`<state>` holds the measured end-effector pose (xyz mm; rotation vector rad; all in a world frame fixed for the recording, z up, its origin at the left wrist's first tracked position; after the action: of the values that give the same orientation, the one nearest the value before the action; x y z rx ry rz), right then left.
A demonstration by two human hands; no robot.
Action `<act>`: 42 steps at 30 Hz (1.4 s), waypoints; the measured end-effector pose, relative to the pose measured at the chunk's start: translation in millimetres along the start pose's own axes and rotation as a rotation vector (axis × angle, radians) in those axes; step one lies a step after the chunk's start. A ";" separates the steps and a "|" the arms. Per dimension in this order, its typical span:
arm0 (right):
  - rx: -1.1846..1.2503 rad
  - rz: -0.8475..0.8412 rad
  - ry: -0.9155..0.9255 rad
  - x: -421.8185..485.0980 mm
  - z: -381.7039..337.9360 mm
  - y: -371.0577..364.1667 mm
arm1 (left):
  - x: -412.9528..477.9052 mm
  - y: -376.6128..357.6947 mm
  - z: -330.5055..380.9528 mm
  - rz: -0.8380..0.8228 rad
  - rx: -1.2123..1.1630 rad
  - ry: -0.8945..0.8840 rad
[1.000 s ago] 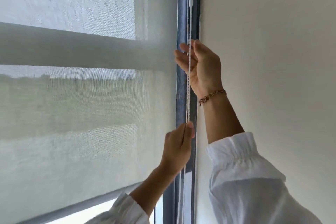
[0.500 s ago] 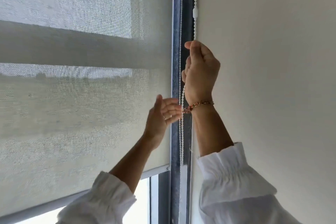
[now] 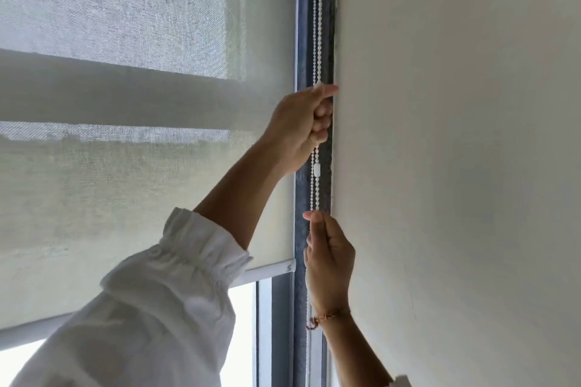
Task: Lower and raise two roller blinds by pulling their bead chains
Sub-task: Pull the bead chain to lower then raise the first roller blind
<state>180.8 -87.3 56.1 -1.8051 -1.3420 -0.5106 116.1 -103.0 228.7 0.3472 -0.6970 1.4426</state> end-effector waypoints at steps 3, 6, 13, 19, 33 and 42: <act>0.167 -0.143 -0.177 3.3 8.1 -14.0 | -3.4 -0.3 0.2 0.059 -0.002 -0.160; 0.302 -0.221 -0.341 18.9 7.8 -23.4 | -10.9 -7.5 7.9 0.001 -0.021 -0.245; 0.446 -0.233 -0.367 101.2 -35.3 -29.5 | -26.7 14.7 8.6 -0.090 -0.168 -0.240; 0.510 -0.443 -0.323 127.7 -102.6 -68.3 | -59.9 27.2 -45.9 -0.087 -0.053 -0.183; 0.452 -0.117 -0.061 102.0 -132.8 -66.9 | -78.2 57.2 -87.2 -0.007 0.256 -0.217; 0.239 -0.088 0.045 47.5 -82.4 -37.3 | -26.3 46.6 16.5 0.042 0.088 -0.300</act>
<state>174.7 -120.6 152.6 -1.5380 -1.3936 -0.4154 67.6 -127.9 216.1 0.6301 -0.8871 1.4790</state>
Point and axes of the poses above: each hand's wrist, its own x-axis towards the middle knuckle, its own y-axis out of the back of the hand, z = x × y, the point moved 7 cm from there along x, towards the middle knuckle, and after that the axes turned 4 degrees about z, right-handed, at the moved point
